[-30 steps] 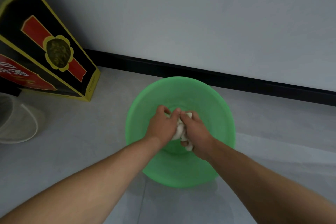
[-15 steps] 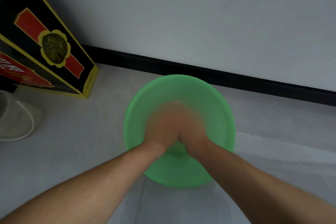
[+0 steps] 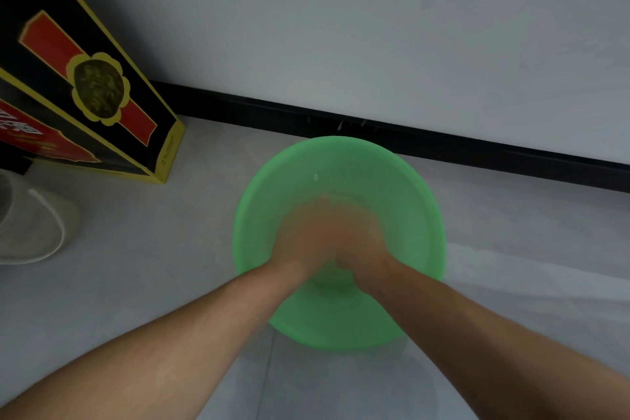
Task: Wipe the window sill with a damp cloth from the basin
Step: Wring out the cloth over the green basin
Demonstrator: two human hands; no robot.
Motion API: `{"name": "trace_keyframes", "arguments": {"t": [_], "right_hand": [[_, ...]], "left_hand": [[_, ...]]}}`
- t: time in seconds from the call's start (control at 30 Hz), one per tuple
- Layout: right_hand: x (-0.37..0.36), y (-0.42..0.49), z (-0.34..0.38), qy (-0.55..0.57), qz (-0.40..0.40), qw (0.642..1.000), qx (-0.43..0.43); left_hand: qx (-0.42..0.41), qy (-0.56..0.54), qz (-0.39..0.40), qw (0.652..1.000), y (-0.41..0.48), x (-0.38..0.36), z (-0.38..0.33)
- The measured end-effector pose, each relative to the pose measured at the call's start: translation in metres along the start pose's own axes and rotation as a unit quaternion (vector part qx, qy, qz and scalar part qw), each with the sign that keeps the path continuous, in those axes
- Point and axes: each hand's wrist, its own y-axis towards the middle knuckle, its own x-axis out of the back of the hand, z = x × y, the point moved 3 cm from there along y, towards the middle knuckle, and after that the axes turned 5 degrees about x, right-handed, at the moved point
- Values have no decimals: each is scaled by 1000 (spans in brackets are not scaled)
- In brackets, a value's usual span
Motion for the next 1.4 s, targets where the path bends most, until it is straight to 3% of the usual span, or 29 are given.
{"name": "trace_keyframes", "arguments": {"t": [0.13, 0.2, 0.27, 0.37, 0.77, 1.0, 1.2, 1.4], "right_hand": [[16, -1, 12, -19, 30, 999, 26], [22, 1, 18, -21, 34, 998, 54], [20, 2, 19, -43, 15, 995, 93], [7, 0, 14, -73, 0, 989, 126], [-2, 4, -8, -54, 0, 998, 33], [-8, 1, -8, -8, -18, 1000, -16], [-11, -5, -1, -25, -22, 999, -5], [15, -45, 58, 4, 14, 999, 42]], "left_hand": [[90, -162, 57, 981, -1, -1, 11], [43, -197, 54, 978, -8, 0, 12], [-2, -173, 12, 985, -11, 2, 8], [-7, -87, -64, 994, -7, 5, 2], [9, 65, -19, 998, -3, 2, 6], [16, 60, -17, 998, -3, 5, 4], [50, 46, -33, 997, -7, 10, 4], [74, -122, 29, 989, -29, 55, -34]]}}
